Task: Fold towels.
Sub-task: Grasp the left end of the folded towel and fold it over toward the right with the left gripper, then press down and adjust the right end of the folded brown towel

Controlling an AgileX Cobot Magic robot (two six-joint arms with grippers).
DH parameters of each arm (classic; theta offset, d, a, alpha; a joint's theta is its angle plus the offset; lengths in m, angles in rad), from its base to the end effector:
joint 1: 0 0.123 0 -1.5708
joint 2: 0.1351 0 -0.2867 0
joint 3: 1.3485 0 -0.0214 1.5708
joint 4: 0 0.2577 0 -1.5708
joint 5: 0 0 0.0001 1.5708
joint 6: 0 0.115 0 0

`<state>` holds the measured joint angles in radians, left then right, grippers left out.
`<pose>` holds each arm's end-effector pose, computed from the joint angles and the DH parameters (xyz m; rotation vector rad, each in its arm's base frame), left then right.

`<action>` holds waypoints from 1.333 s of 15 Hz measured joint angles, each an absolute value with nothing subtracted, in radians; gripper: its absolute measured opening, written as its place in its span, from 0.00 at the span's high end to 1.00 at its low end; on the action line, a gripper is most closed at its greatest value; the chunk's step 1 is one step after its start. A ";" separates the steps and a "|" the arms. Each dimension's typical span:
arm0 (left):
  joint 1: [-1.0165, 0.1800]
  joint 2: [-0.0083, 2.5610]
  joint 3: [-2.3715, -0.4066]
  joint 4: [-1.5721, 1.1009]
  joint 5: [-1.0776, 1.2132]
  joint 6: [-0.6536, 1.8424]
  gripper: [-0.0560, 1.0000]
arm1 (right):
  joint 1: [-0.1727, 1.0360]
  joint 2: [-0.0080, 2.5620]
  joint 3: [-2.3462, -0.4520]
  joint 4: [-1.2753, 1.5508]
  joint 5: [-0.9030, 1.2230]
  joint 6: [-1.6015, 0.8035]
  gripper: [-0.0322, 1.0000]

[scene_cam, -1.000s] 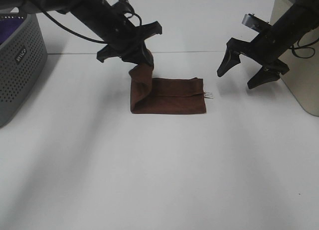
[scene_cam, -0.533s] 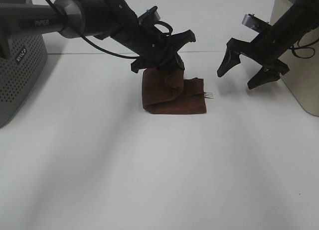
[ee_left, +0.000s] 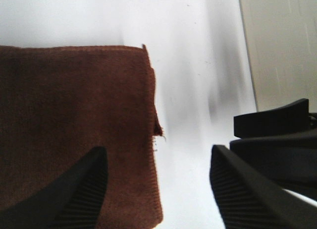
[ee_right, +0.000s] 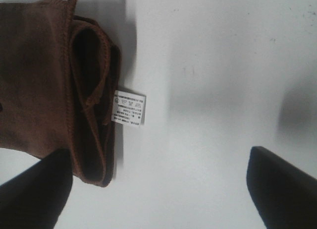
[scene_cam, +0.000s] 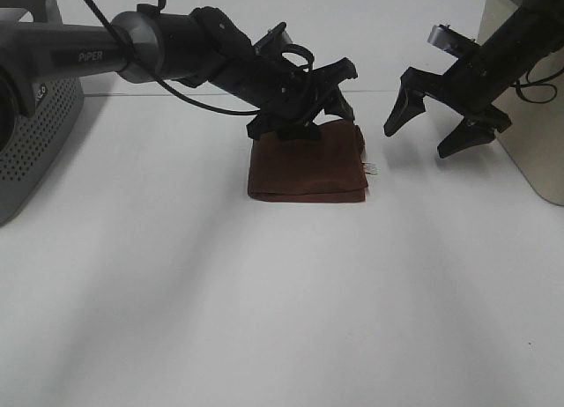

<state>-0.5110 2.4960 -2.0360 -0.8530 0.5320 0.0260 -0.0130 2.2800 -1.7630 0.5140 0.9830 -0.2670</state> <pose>0.4811 -0.3202 0.1173 -0.0846 2.5002 -1.0467 0.4812 0.0408 0.1232 0.0021 2.8626 0.6159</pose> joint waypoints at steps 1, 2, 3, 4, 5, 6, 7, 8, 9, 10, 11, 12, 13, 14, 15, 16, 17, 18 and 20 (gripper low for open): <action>-0.511 2.496 -2.036 -0.878 0.552 0.062 0.34 | -0.013 2.280 -1.763 0.514 0.983 -0.267 0.09; -0.507 2.495 -2.036 -0.886 0.568 0.095 0.32 | -0.013 2.280 -1.763 0.514 0.983 -0.267 0.09; -0.496 2.485 -2.036 -0.884 0.593 0.125 0.31 | -0.013 2.280 -1.763 0.525 0.986 -0.267 0.09; -0.474 2.465 -2.036 -0.867 0.612 0.146 0.31 | -0.013 2.280 -1.763 0.549 0.993 -0.272 0.09; -0.441 2.440 -2.036 -0.836 0.631 0.157 0.31 | -0.013 2.280 -1.763 0.591 1.008 -0.300 0.09; -0.403 2.414 -2.036 -0.794 0.644 0.161 0.31 | -0.013 2.280 -1.763 0.667 1.033 -0.352 0.09; -0.361 2.388 -2.036 -0.763 0.665 0.161 0.31 | -0.013 2.280 -1.763 0.766 1.058 -0.409 0.09; -0.324 2.368 -2.036 -0.735 0.683 0.161 0.31 | -0.013 2.280 -1.763 0.863 1.077 -0.458 0.09; -0.298 2.359 -2.038 -0.714 0.702 0.161 0.31 | -0.011 2.280 -1.763 0.961 1.095 -0.503 0.09; -0.278 2.358 -2.039 -0.691 0.728 0.161 0.31 | -0.002 2.280 -1.763 1.046 1.100 -0.547 0.09; -0.261 2.358 -2.039 -0.666 0.753 0.161 0.31 | 0.019 2.281 -1.763 1.107 1.098 -0.586 0.09; -0.250 2.358 -2.039 -0.639 0.778 0.161 0.31 | 0.051 2.287 -1.763 1.141 1.085 -0.614 0.09; -0.242 2.358 -2.039 -0.621 0.802 0.162 0.31 | 0.080 2.301 -1.765 1.159 1.066 -0.634 0.09; -0.239 2.358 -2.039 -0.612 0.816 0.162 0.31 | 0.103 2.322 -1.767 1.166 1.040 -0.641 0.09; -0.239 2.358 -2.039 -0.608 0.827 0.162 0.31 | 0.115 2.350 -1.768 1.168 1.020 -0.643 0.09; -0.239 2.358 -2.039 -0.606 0.835 0.162 0.31 | 0.114 2.392 -1.768 1.169 0.971 -0.645 0.09; -0.239 2.358 -2.039 -0.606 0.835 0.162 0.31 | 0.112 2.406 -1.768 1.166 0.957 -0.647 0.09; -0.240 2.358 -2.039 -0.606 0.835 0.162 0.31 | 0.112 2.412 -1.768 1.160 0.946 -0.647 0.09; -0.240 2.358 -2.039 -0.606 0.840 0.162 0.31 | 0.100 2.413 -1.768 1.138 0.933 -0.637 0.09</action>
<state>-0.2400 2.3580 -2.0390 -0.6060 0.8400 0.1620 0.1000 2.4130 -1.7680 1.1380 0.9330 -0.6370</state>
